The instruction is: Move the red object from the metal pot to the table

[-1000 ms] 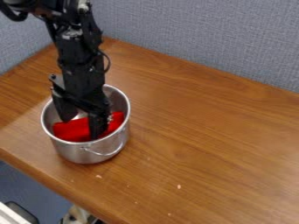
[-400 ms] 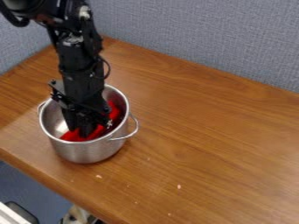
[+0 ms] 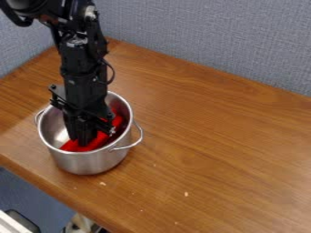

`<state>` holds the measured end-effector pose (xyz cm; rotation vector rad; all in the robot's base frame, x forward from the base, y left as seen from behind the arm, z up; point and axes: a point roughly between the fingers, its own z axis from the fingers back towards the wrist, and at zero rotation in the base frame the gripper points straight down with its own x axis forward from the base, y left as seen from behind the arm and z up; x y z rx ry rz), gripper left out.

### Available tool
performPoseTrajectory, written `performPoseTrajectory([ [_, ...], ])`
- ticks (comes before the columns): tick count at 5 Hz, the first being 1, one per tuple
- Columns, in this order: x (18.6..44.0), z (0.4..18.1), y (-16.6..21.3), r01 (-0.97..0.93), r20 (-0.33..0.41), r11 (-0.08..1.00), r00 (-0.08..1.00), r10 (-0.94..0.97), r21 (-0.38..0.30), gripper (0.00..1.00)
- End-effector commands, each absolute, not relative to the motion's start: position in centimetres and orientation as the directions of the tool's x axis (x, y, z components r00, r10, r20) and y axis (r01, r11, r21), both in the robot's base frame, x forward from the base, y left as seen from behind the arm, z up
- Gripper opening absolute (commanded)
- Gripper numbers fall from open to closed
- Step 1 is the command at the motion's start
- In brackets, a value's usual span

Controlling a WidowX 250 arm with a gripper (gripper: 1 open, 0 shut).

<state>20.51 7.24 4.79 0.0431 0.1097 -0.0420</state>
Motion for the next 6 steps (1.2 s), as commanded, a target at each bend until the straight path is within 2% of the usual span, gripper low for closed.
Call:
performPoseTrajectory([
  [1, 21.2, 6.2, 7.4, 0.052, -0.073, 0.996, 0.996, -0.047, 0.072, 0.00],
  [4, 21.2, 7.6, 7.0, 0.014, -0.068, 0.998, 0.998, -0.009, 0.068, 0.00],
  [5, 21.5, 8.5, 6.9, 0.012, -0.057, 0.998, 0.998, -0.008, 0.060, 0.00],
  [6, 22.2, 10.5, 6.4, -0.002, -0.027, 0.999, 1.000, 0.003, 0.035, 0.00],
])
